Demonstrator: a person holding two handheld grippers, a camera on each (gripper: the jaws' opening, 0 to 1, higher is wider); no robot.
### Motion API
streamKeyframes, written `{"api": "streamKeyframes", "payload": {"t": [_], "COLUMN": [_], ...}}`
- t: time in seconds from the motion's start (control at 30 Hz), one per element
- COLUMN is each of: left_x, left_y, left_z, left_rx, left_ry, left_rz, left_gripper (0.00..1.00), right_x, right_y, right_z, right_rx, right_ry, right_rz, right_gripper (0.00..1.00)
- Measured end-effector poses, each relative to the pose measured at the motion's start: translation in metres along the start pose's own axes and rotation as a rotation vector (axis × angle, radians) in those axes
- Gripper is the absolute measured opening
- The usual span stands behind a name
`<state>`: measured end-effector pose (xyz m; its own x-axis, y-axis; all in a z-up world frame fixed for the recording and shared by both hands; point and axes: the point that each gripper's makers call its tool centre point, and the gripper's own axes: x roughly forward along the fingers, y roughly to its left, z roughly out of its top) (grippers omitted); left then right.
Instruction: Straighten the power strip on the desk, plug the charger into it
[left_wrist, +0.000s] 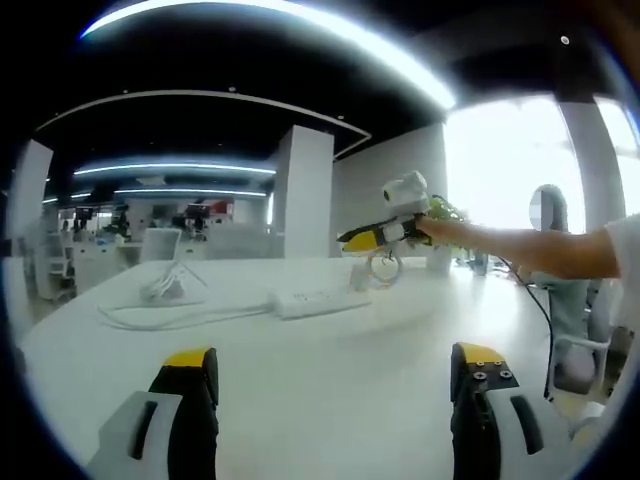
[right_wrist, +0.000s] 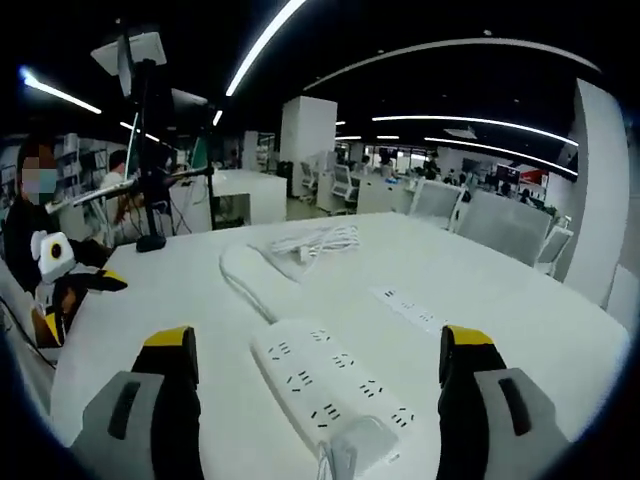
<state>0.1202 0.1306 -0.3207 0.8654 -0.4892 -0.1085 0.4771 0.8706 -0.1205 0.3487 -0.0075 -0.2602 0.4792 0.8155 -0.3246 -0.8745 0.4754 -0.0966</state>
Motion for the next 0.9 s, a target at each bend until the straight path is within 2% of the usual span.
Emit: {"api": "streamKeyframes", "payload": {"t": [0.17,0.47,0.9], "left_x": [0.0,0.002,0.001], "left_y": [0.0,-0.002,-0.001], "left_z": [0.001,-0.001,-0.001], "left_rx": [0.001,-0.005,-0.009], "left_ry": [-0.004,-0.004,-0.009], "left_rz": [-0.001,-0.006,-0.004], "left_gripper": [0.99,0.99,0.99], "right_x": [-0.005,-0.021,-0.044], "right_y": [-0.007,-0.002,0.002], "right_z": [0.005,0.016,0.012], "right_rx": [0.004,0.0,-0.013], "right_ry": [-0.034,-0.099,-0.144], "right_rz": [-0.021,-0.042,-0.072], "right_gripper": [1.0,1.0,1.0]}}
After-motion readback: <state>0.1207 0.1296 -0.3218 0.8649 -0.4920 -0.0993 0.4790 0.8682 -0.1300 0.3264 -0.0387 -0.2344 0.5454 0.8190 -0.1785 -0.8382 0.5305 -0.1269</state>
